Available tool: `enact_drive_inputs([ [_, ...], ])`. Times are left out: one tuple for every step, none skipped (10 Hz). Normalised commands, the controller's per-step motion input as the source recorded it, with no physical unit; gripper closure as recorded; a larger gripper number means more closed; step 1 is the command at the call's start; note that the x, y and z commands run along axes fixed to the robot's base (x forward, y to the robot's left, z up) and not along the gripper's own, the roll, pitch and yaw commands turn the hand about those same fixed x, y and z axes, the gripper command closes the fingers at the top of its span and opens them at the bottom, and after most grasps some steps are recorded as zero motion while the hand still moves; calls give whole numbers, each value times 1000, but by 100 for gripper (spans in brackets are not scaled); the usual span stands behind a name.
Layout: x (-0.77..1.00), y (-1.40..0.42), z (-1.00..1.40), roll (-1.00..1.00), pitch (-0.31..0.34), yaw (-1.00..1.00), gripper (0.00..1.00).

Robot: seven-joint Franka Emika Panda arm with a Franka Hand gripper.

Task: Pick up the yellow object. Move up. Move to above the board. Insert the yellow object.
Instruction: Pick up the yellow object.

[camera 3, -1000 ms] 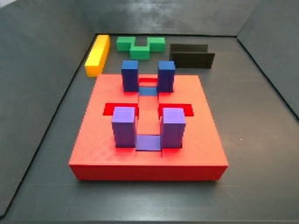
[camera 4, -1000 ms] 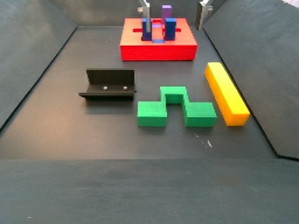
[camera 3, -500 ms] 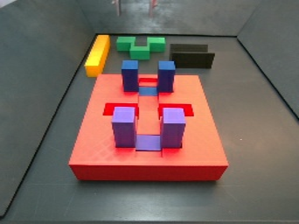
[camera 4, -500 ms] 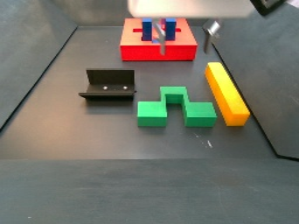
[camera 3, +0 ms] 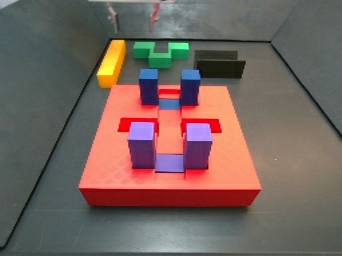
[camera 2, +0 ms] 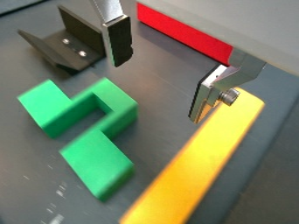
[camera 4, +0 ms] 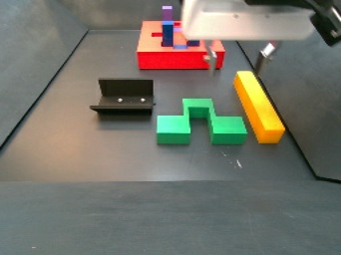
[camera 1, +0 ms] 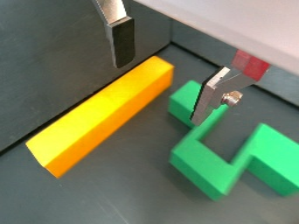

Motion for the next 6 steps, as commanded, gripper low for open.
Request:
enact_drive_inputs([
  [-377,-134,-391,110,-161,0,0],
  [-363,-151,-400,143,-147,0,0],
  [-317,-177,-340,190,-129,-37,0],
  [-289,-177,-320,204,-110,-57,0],
  [-140,-91,-146,116,-36,-20,0],
  [0,0,0,20,0,0,0],
])
